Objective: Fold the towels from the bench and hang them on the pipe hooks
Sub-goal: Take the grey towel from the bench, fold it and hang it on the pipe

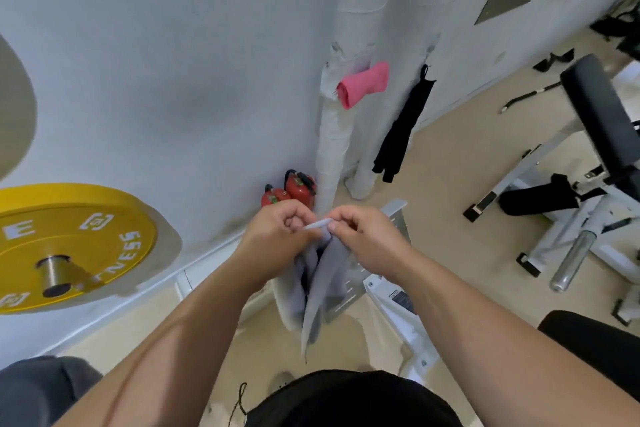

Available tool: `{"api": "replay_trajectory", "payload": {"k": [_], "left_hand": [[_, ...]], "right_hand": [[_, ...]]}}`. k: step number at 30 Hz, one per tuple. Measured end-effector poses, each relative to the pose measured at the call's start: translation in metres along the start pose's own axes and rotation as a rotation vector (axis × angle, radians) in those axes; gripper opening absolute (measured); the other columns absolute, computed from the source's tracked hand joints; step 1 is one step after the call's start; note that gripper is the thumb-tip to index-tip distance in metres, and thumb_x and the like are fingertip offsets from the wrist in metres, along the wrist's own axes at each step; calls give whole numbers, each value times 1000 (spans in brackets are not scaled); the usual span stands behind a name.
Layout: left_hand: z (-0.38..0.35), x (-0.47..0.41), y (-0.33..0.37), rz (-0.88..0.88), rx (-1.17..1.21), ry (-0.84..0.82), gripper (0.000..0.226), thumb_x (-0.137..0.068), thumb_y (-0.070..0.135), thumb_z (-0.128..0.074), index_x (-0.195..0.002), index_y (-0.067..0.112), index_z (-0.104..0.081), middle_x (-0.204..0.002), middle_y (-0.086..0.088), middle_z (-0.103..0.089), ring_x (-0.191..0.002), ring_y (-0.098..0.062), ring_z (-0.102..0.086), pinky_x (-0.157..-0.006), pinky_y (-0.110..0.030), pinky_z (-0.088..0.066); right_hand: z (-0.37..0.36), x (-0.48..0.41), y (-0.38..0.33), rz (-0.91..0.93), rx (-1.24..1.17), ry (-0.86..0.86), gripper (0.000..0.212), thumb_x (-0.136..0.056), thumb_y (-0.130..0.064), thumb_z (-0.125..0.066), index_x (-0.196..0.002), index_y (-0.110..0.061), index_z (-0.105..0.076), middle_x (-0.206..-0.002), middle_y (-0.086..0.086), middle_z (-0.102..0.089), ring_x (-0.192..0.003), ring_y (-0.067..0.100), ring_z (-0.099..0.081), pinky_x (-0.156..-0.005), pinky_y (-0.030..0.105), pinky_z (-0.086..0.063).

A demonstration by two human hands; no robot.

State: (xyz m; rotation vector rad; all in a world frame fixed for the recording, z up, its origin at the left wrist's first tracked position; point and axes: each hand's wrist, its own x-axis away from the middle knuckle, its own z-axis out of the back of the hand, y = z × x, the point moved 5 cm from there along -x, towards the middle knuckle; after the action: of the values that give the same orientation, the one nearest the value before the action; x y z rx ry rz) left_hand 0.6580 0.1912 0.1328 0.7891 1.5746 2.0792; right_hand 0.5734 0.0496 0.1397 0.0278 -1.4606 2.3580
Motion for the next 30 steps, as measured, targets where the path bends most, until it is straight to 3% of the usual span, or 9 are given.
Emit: {"api": "replay_trajectory", "payload": {"k": [4,8,13,17,19,21,24,27,30], "left_hand": [[7,-12,-20,56,-129,-37,18,-85,18,-79,-72,15,-67,-57,15,-50,-56,-3,-42,-55,-18,-36],[13,-27,-32,156,-132,-29,24,-82,17,-82,-67,12,-63,-58,3,-43,-55,-10,-39,-52,-22,-33],[3,-62,-30,251,-202,25,27,-86,16,-78,-76,-2,-61,-61,-8,-50,-55,-16,-43,-54,-25,-32],[-28,-96,-9,241,-111,209,23,-92,13,-70,-74,2,-62,-68,-7,-52,-64,-17,-43,-57,-27,-32],[-50,-116,12,211,-19,276,20,-95,12,-67,-82,-2,-64,-72,-10,-55,-67,-18,-47,-58,-27,-35],[-73,-137,35,177,42,300,22,-96,14,-66,-89,-6,-64,-75,-14,-59,-68,-20,-53,-63,-29,-42],[-108,-161,70,131,102,293,19,-94,20,-69,-88,1,-70,-76,-15,-65,-70,-24,-59,-65,-35,-47],[-140,-177,94,118,111,227,21,-83,33,-75,-83,12,-74,-80,-27,-66,-73,-29,-57,-69,-46,-44],[-157,-182,107,154,83,161,30,-73,42,-78,-86,15,-76,-94,-34,-68,-75,-35,-61,-71,-65,-49]], "right_hand": [[28,-23,18,-31,37,91,20,-99,-23,-58,-83,-24,-70,-63,-10,-48,-56,5,-40,-57,26,-34],[75,-51,42,-67,-35,193,23,-100,-23,-56,-80,-19,-67,-66,-3,-50,-62,13,-44,-59,29,-37],[147,-103,75,-67,-110,269,48,-82,-50,-51,-83,-2,-58,-71,5,-49,-69,18,-46,-68,38,-41],[203,-134,95,-80,-127,303,23,-92,-31,-57,-87,-11,-67,-76,5,-63,-73,20,-58,-70,35,-46],[222,-145,98,-80,-60,255,10,-98,-19,-57,-105,-23,-64,-75,1,-60,-70,17,-57,-66,30,-44],[230,-150,97,-42,-10,141,23,-98,-13,-56,-114,-29,-60,-62,-5,-48,-57,11,-46,-58,25,-37],[230,-148,85,62,-85,-11,29,-100,-14,-56,-121,-33,-62,-50,-14,-36,-49,7,-38,-54,23,-41],[221,-142,71,127,-263,-130,36,-101,-15,-59,-131,-33,-61,-64,3,-44,-65,16,-49,-67,26,-45],[216,-139,68,77,-458,-235,22,-101,-14,-59,-114,-26,-71,-89,3,-74,-86,13,-69,-79,26,-53]]}}
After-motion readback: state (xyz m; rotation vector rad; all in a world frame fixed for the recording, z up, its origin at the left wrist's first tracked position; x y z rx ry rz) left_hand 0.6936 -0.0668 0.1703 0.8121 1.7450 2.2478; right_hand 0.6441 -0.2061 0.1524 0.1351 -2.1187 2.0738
